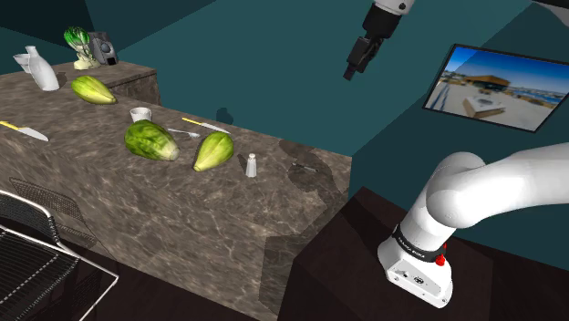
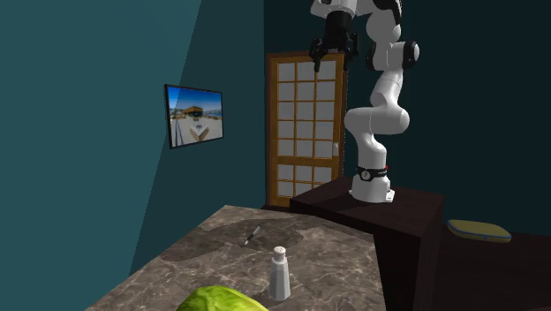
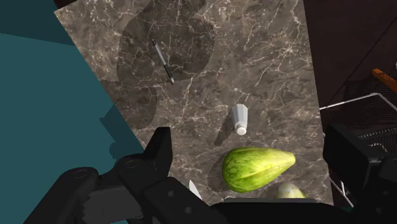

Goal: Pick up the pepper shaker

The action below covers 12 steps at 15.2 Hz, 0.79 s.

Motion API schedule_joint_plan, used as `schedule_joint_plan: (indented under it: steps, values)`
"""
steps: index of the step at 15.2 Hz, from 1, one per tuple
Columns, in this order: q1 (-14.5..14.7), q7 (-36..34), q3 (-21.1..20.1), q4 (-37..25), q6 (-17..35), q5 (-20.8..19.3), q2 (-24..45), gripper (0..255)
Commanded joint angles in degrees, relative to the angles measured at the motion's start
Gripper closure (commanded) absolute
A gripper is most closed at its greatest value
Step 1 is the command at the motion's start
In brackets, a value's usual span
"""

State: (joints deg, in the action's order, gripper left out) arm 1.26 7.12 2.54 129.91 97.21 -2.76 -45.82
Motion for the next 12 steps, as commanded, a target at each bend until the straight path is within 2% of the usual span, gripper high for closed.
schedule_joint_plan:
  steps: [1, 12]
  values:
    - [0.0, 0.0, 0.0, 0.0, 0.0, 0.0, 0.0, 0]
    - [0.28, -4.85, -2.68, 5.63, 19.55, 0.12, 15.21, 0]
